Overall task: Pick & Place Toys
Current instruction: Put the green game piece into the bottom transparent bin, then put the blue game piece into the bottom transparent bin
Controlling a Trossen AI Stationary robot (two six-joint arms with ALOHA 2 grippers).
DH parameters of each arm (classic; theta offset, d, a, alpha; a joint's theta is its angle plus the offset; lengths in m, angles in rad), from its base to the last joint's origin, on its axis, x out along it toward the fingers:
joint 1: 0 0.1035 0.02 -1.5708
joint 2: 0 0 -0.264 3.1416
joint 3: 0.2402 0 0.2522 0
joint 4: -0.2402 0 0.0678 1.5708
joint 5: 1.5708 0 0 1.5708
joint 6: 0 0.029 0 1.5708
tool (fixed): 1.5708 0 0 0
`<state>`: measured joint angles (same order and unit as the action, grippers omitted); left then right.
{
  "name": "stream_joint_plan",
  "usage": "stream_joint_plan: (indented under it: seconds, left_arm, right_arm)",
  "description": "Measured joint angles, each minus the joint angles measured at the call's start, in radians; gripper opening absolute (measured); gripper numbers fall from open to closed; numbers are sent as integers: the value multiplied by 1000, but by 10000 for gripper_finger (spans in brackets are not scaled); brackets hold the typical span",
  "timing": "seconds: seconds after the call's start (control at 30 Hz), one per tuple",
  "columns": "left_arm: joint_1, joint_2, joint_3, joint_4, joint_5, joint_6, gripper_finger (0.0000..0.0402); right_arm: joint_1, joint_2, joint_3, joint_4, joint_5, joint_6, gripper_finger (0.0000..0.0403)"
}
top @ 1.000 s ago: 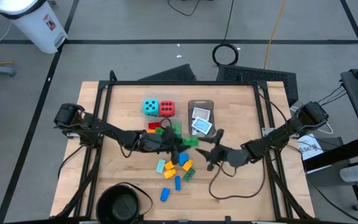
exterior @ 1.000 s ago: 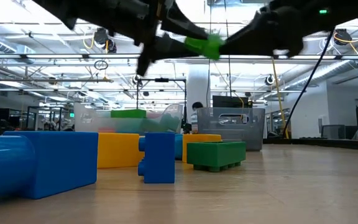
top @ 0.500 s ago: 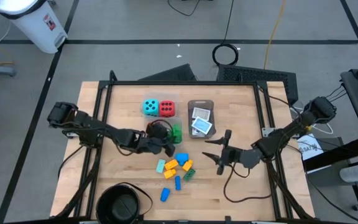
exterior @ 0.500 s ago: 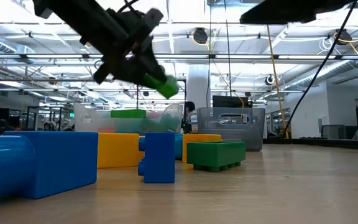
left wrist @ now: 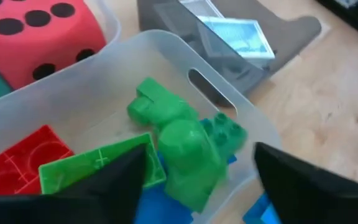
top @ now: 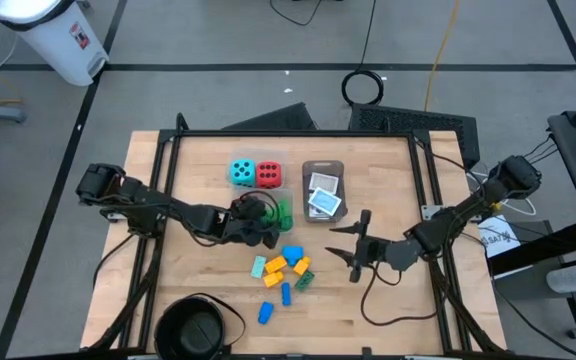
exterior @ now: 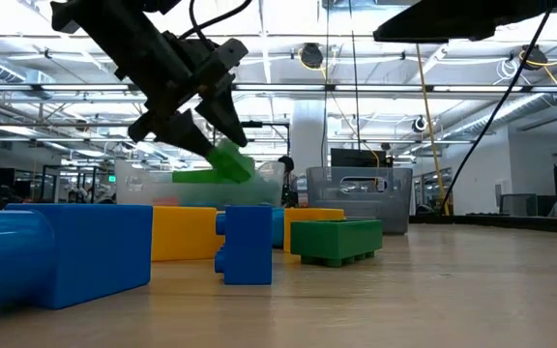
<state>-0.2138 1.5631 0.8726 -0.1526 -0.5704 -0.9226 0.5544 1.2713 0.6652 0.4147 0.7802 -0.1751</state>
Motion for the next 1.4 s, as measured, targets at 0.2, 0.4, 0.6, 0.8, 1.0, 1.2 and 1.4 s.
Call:
stream_joint_plan:
  seconds: [0.2, 0.4, 0.6, 0.8, 1.0, 1.2, 1.4]
  left_arm:
    - [0, -3, 0, 1, 47, 57, 381]
    - [0, -46, 0, 62, 70, 125, 318]
    - [0, -55, 0, 140, 73, 190, 280]
    - [-1, -55, 0, 135, 74, 188, 269]
    - [-12, -55, 0, 134, 74, 187, 270]
    - [-24, -55, 0, 133, 75, 187, 271]
    - [-24, -55, 0, 133, 74, 186, 271]
  right_arm:
    - [-32, 0, -21, 25, -69, 44, 219]
    - [-67, 56, -26, 54, -364, 94, 226]
    - [-96, 296, 51, 156, -546, 136, 245]
    - [-154, 497, 218, 86, -547, 143, 237]
    - [-229, 600, 336, 6, -545, 201, 214]
    - [-271, 635, 346, -111, -546, 252, 203]
    - [-248, 591, 348, -315, -541, 250, 197]
